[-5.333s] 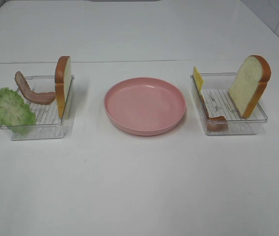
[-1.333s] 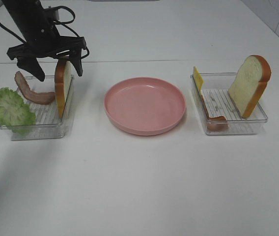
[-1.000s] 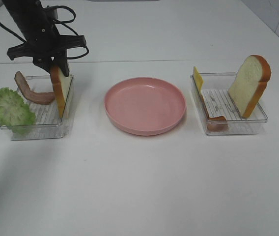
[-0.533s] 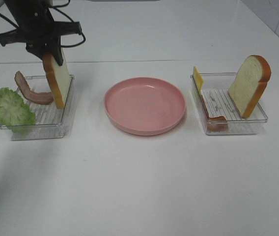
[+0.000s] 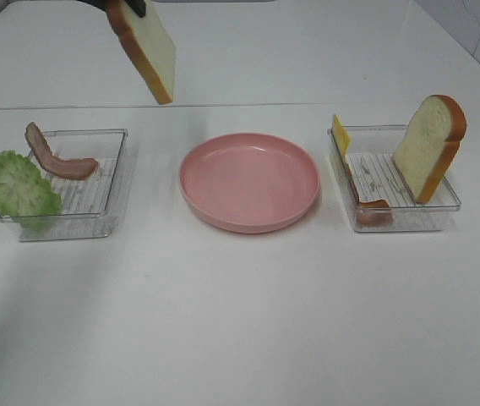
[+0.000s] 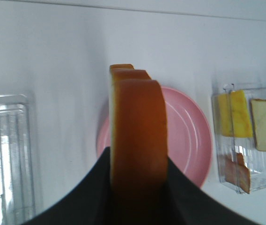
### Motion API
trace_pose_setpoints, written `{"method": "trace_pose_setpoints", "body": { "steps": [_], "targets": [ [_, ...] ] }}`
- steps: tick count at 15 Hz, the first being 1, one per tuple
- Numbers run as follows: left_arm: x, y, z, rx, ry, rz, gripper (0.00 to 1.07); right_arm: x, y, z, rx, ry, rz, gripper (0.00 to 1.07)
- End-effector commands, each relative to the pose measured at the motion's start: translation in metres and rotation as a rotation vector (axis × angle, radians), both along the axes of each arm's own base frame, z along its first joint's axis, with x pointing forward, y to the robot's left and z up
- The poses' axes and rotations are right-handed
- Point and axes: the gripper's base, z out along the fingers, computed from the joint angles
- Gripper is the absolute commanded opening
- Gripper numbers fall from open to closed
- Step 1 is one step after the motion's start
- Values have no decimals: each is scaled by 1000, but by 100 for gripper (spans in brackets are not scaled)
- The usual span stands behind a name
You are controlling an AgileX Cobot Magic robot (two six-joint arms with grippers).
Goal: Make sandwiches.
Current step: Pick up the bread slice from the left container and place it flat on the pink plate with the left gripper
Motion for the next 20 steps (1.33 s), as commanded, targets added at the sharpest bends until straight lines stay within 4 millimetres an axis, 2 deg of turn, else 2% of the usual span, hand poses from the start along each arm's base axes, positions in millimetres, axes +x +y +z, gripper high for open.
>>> {"method": "trace_pose_setpoints", "body": {
  "steps": [1,4,5,8,9,11,20],
  "targets": [
    [-3,-32,-20,-41,64,-74,0,-4,1,-1,-1,-36,2,89],
    [-2,-70,-49,-128,92,-166,0,-4,1,-1,-1,-36,2,89],
    [-1,-88,-66,-186,109,-191,0,-4,1,-1,-1,-36,2,89],
    [1,-110,-99,-227,156,-215,0,-4,1,-1,-1,-36,2,89],
    [3,-116,-116,-228,168,-219,0,-4,1,-1,0,-36,1,89],
    [7,-119,-134,-228,174,-215,0,-4,1,-1,1,-36,1,89],
    [13,-124,-168,-267,223,-175,0,-4,1,-1,1,-36,1,89]
  ]
}}
